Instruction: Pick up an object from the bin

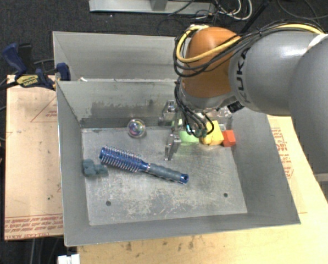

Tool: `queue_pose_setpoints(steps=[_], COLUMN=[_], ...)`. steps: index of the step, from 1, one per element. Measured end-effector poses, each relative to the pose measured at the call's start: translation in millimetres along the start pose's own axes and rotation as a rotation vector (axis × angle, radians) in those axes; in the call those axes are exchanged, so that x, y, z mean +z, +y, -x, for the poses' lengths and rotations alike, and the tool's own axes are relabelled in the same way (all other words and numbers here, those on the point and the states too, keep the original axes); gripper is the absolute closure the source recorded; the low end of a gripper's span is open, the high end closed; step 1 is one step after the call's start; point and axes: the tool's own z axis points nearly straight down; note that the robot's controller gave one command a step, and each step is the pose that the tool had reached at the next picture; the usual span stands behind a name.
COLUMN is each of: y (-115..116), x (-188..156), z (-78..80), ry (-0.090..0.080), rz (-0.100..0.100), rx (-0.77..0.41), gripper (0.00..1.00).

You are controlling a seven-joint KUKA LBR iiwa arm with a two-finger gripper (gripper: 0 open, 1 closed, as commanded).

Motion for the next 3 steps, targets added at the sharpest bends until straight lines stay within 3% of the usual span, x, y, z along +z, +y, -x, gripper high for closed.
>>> queue_pose_setpoints(steps=[1,2,3], y=[-18,-18,-18], x=[65,63,-56], z=[-51.8,-51.0,-51.0], ry=[-0.014,-0.014,-0.013], rz=[0.0,0.0,-0.003], rx=[-0.192,-0.192,-0.483], gripper=[0.0,1.0,1.0])
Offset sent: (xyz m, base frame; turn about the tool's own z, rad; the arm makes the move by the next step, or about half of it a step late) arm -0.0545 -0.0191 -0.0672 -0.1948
